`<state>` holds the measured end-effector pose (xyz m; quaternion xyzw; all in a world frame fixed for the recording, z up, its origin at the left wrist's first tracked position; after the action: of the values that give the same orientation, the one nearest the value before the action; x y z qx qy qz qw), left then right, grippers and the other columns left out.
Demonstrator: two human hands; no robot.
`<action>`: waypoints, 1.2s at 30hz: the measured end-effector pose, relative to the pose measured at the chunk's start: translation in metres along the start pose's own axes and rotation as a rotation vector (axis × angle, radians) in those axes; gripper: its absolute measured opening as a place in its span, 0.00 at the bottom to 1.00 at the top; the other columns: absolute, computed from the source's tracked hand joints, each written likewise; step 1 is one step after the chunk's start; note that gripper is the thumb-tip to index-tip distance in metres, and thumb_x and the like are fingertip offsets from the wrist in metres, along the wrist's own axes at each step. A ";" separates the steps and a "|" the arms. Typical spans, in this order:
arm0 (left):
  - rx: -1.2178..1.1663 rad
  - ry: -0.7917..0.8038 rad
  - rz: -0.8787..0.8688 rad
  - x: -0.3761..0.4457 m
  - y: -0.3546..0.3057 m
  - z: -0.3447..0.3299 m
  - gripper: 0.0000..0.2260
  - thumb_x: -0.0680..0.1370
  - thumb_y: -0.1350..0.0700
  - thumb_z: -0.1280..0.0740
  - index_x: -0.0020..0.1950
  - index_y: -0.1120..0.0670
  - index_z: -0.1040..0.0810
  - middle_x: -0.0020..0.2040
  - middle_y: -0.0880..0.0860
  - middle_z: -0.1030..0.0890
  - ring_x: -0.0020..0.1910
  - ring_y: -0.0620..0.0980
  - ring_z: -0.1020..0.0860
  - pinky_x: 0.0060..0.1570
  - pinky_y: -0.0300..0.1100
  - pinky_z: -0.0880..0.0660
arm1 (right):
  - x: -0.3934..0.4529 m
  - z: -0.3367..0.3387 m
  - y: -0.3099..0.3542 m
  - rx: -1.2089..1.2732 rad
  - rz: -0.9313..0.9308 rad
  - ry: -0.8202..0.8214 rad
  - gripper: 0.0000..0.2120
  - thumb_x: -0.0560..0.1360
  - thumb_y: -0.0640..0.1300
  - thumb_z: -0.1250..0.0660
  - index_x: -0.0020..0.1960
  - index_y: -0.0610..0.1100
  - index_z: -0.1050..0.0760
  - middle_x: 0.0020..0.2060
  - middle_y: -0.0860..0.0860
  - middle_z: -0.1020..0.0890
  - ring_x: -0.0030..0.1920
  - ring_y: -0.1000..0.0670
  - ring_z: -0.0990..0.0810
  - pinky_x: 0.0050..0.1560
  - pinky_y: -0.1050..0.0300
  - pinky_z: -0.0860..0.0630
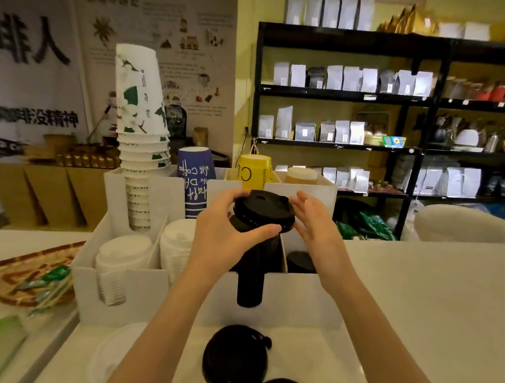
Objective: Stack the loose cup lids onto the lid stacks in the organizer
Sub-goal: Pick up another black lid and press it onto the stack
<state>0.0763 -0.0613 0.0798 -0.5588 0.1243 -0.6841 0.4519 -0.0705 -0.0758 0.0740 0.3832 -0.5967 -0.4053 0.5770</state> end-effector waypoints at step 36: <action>0.394 0.144 0.116 0.011 0.026 -0.010 0.30 0.65 0.41 0.30 0.62 0.52 0.31 0.57 0.52 0.26 0.50 0.45 0.32 0.47 0.37 0.33 | -0.006 -0.013 -0.030 -0.167 -0.088 0.235 0.22 0.78 0.52 0.53 0.72 0.53 0.48 0.73 0.54 0.42 0.69 0.59 0.44 0.72 0.56 0.48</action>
<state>0.0807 -0.0877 0.0662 -0.4013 0.0522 -0.7061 0.5810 -0.0573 -0.0824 0.0439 0.4045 -0.4720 -0.4307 0.6543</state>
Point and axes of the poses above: each hand's wrist, its own x-axis towards the middle knuckle, its own z-axis out of the back of the hand, y = z × x, the point moved 1 cm from there along x, towards the middle knuckle
